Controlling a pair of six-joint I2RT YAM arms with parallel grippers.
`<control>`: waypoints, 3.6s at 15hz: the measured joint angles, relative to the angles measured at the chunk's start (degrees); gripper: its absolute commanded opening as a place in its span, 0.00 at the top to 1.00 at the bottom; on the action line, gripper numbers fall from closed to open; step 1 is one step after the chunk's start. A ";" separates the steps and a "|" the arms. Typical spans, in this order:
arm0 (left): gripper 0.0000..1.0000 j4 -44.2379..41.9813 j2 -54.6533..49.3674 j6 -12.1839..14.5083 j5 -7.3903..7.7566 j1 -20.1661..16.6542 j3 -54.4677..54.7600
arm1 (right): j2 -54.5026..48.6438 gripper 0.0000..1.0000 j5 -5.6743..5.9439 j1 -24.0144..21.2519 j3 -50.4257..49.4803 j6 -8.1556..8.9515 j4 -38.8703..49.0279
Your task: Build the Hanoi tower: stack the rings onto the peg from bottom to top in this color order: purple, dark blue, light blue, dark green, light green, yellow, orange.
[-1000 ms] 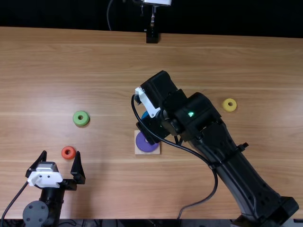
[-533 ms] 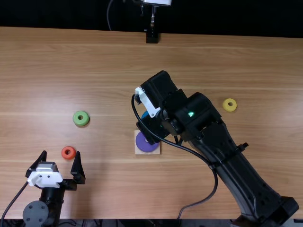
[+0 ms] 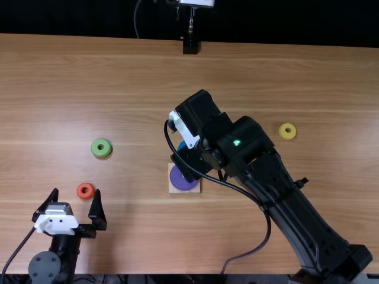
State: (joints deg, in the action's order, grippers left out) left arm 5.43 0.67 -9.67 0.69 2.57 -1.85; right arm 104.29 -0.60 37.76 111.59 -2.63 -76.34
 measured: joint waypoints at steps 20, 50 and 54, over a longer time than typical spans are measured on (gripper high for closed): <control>0.00 -0.04 0.00 0.04 0.02 0.00 0.00 | 4.50 1.00 0.15 1.20 -1.81 0.15 0.83; 0.00 -0.04 0.00 0.04 0.02 0.02 0.00 | 5.70 0.00 0.26 -12.22 -8.90 14.64 25.68; 0.00 -0.02 0.00 0.00 0.00 0.00 0.00 | 8.02 0.00 0.20 -12.33 -13.33 11.91 30.40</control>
State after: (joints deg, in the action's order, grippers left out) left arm 5.41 0.67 -9.67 0.69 2.57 -1.85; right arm 112.31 -0.40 25.43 98.26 9.28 -45.93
